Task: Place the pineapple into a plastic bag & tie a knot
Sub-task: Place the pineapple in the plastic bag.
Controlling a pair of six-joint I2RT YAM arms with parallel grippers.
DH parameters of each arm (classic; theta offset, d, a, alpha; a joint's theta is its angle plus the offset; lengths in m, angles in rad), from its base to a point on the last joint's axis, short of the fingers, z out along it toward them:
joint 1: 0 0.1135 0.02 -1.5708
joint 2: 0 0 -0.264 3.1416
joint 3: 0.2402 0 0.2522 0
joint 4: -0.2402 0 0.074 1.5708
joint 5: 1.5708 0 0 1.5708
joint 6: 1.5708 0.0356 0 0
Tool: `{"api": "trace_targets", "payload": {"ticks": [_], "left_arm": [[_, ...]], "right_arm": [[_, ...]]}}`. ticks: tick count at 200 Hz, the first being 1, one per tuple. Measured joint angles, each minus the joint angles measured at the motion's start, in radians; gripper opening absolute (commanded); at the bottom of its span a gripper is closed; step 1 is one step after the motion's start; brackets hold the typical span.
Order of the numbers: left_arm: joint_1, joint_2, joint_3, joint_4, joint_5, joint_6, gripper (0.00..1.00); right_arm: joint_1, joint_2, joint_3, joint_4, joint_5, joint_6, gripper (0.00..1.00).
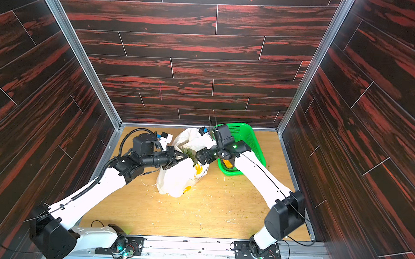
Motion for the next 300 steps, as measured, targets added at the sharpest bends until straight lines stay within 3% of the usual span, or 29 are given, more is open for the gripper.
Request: {"api": "trace_targets", "payload": {"ticks": [19,60,102,128,155,180,204,248,300], "left_arm": [[0.000,-0.016,0.000,-0.016,0.003,0.015,0.00],[0.000,-0.057,0.000,-0.074,-0.053,0.056,0.00],[0.002,-0.146,0.003,-0.189,-0.289,0.111,0.00],[0.019,-0.180,0.008,-0.245,-0.425,0.128,0.00],[0.040,-0.186,0.008,-0.237,-0.459,0.139,0.00],[0.044,-0.183,-0.003,-0.193,-0.398,0.182,0.00],[0.044,-0.156,-0.005,-0.165,-0.286,0.225,0.00],[0.044,-0.115,-0.008,-0.141,-0.105,0.274,0.00],[0.044,-0.115,-0.016,-0.085,0.005,0.294,0.00]], "right_arm": [[0.001,0.028,-0.003,0.042,0.037,0.014,0.62],[0.001,0.033,-0.010,0.145,0.100,0.076,0.00],[0.001,-0.008,-0.031,0.174,0.117,0.114,0.00],[0.002,-0.144,-0.127,0.194,0.106,0.157,0.00],[0.002,-0.324,-0.270,0.220,0.077,0.208,0.00],[0.002,-0.369,-0.303,0.164,0.083,0.229,0.40],[0.002,-0.292,-0.171,0.001,0.116,0.186,0.54],[0.002,-0.266,0.149,-0.179,0.140,0.008,0.62],[0.038,-0.343,-0.023,-0.138,-0.042,-0.280,0.62]]}}
